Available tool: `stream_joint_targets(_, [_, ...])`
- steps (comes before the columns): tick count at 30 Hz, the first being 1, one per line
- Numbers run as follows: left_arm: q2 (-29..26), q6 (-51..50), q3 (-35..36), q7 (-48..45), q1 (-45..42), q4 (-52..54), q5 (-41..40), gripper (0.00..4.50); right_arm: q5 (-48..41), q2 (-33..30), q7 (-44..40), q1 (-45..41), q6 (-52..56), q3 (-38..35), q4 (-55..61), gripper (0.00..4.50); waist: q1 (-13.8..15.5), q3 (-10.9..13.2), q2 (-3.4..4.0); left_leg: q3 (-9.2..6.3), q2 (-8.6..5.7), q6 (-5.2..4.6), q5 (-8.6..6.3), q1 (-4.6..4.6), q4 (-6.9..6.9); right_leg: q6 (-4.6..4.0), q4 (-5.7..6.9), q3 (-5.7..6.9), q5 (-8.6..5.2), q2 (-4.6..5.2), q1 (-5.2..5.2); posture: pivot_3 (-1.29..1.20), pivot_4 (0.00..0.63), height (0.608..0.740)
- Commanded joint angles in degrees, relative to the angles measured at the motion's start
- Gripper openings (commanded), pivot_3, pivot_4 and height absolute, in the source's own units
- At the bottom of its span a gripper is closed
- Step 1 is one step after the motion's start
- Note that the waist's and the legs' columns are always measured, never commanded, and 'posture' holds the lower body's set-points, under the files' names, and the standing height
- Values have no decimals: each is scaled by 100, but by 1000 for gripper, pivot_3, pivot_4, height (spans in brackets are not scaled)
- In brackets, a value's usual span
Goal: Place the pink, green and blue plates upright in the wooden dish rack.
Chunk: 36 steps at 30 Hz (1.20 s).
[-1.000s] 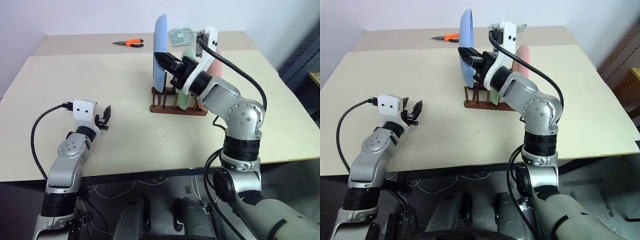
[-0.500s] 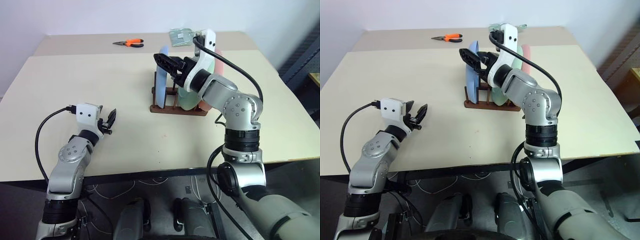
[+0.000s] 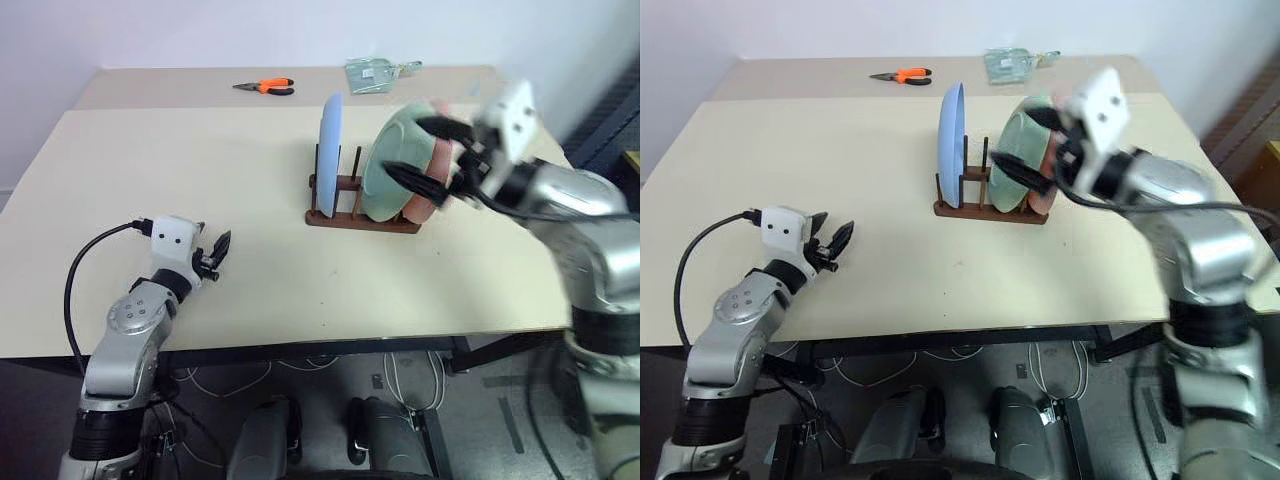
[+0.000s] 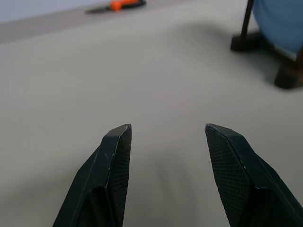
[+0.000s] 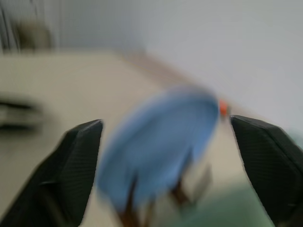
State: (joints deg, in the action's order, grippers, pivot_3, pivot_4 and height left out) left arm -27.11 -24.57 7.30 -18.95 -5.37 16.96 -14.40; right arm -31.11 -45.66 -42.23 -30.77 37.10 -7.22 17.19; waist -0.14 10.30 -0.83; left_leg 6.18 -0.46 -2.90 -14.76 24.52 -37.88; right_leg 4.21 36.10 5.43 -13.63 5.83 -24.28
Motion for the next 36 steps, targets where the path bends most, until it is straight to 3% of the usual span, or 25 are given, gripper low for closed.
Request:
stream_joint_targets(1, [-238, -20, -429, -802, 85, 359, -191, 2524, -21, -511, -327, 502, 104, -270, 567, 2108, -36, 1, 4, 0, 1, 1, -1, -1, 0, -1, 0, 0, -1, 1, -1, 0, 150, 740])
stream_joint_targets(5, [-422, -302, -1097, -1614, 7, 802, -476, 2524, 447, -741, -134, 841, 63, -1, 809, 37, -64, 4, 13, -2, 4, 15, -9, -2, 1, -3, 2, -1, -1, 7, -6, 0, 150, 740])
stream_joint_targets(10, [-398, -545, -1558, -1902, -288, 1053, -522, 2524, 1259, -600, 151, 670, -260, 602, 510, 37, -48, 4, 13, -2, 4, 19, -10, 0, -1, -4, 0, -1, -2, 10, -7, 0, 150, 740])
stream_joint_targets(19, [-257, -678, -1412, -1702, -379, 1135, -561, 2524, 2249, -135, 333, -14, -854, 1284, -507, 37, -47, 5, 14, -1, 3, 3, 0, 2, -8, -2, 1, 2, -1, 5, -4, 0, 150, 740])
stream_joint_targets(36, [-120, -710, -1451, -1591, -312, 1139, -521, 2524, 2442, 317, -125, -237, -1199, 1470, -176, 37, -36, 5, 15, -1, 3, 1, 1, 4, -14, 1, 3, 5, -1, 0, 0, 0, 150, 740])
